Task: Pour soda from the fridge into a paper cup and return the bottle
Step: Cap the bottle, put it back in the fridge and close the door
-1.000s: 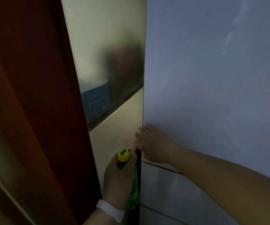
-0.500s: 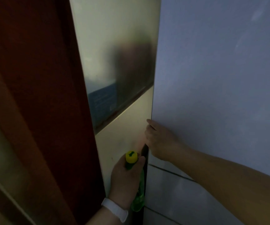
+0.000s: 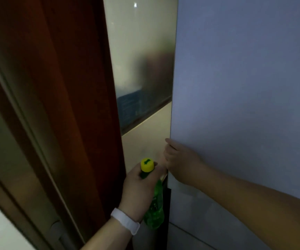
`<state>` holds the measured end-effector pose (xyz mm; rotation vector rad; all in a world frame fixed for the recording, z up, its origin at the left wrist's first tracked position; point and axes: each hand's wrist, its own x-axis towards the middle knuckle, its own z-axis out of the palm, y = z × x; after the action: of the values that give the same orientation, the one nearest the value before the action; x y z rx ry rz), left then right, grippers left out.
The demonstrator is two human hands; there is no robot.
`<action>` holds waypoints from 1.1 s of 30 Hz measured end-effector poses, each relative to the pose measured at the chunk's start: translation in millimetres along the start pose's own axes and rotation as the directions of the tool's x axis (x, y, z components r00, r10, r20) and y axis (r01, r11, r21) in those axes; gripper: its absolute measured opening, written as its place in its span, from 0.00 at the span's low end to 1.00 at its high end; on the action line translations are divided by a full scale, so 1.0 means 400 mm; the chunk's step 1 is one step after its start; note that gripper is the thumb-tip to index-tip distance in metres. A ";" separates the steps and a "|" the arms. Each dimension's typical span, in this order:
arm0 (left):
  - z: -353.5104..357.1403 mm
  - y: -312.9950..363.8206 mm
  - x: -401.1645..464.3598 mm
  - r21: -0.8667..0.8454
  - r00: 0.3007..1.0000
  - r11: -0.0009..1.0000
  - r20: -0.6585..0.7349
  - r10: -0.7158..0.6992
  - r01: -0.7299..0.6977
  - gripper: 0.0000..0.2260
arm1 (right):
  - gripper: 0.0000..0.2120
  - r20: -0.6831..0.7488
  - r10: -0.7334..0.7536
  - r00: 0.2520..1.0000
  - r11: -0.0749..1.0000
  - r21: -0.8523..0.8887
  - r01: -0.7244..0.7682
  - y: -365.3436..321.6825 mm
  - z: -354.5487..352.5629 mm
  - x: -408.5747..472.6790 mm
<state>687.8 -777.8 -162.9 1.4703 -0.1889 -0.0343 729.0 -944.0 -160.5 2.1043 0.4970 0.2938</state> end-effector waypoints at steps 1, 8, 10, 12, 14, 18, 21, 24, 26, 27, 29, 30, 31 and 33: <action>-0.008 0.006 -0.013 0.006 1.000 1.000 -0.016 0.001 -0.001 0.05 | 0.12 -0.016 0.009 1.000 1.000 0.013 -0.009 -0.010 -0.011 -0.010; -0.072 0.030 -0.111 0.082 0.999 0.996 -0.039 0.026 -0.023 0.02 | 0.10 -0.264 0.024 0.964 0.988 0.155 0.017 -0.097 -0.081 -0.090; -0.087 0.036 -0.138 0.080 0.999 0.997 -0.032 0.015 -0.013 0.02 | 0.10 -0.326 0.037 0.945 0.983 0.182 0.024 -0.121 -0.105 -0.112; -0.104 0.036 -0.163 0.097 1.000 0.995 -0.021 0.019 -0.017 0.04 | 0.10 -0.370 0.069 0.927 0.979 0.203 0.008 -0.140 -0.125 -0.133; -0.119 0.039 -0.188 0.110 1.000 0.994 -0.013 0.024 -0.022 0.05 | 0.10 -0.395 0.089 0.914 0.979 0.204 -0.007 -0.158 -0.146 -0.154; -0.153 0.029 -0.214 0.151 0.999 0.988 0.042 0.029 -0.035 0.05 | 0.08 -0.485 0.141 0.863 0.971 0.239 -0.024 -0.188 -0.195 -0.198; -0.175 0.015 -0.220 0.167 0.994 0.985 0.101 0.028 -0.045 0.03 | 0.07 -0.450 0.150 0.880 0.969 0.244 -0.040 -0.217 -0.229 -0.230; -0.194 0.006 -0.222 0.132 0.985 0.990 0.170 0.022 -0.044 0.02 | 0.09 -0.324 0.158 0.933 0.973 0.214 -0.090 -0.247 -0.278 -0.274; -0.204 -0.001 -0.225 0.128 0.980 0.991 0.197 0.011 -0.037 0.02 | 0.10 -0.241 0.191 0.952 0.970 0.198 -0.144 -0.273 -0.321 -0.303; -0.209 -0.004 -0.226 0.131 0.976 0.991 0.216 0.007 -0.036 0.01 | 0.10 -0.208 0.213 0.955 0.965 0.197 -0.172 -0.286 -0.342 -0.317; -0.220 -0.009 -0.233 0.132 0.962 0.990 0.272 0.014 -0.051 0.01 | 0.09 -0.161 0.244 0.956 0.960 0.180 -0.214 -0.315 -0.380 -0.344; -0.226 -0.013 -0.239 0.128 0.952 0.990 0.307 0.018 -0.060 0.02 | 0.09 -0.126 0.249 0.960 0.960 0.165 -0.227 -0.331 -0.397 -0.359; -0.235 -0.018 -0.245 0.125 0.940 0.990 0.341 0.025 -0.071 0.02 | 0.09 -0.093 0.253 0.963 0.960 0.148 -0.238 -0.346 -0.413 -0.376; -0.251 -0.021 -0.262 0.112 0.912 0.988 0.406 0.055 -0.110 0.02 | 0.12 -0.031 0.283 0.959 0.956 0.097 -0.279 -0.371 -0.451 -0.407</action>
<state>600.4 -665.2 -191.1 1.5745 -0.5995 -0.2627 478.9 -811.5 -189.6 2.2630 0.2386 0.4906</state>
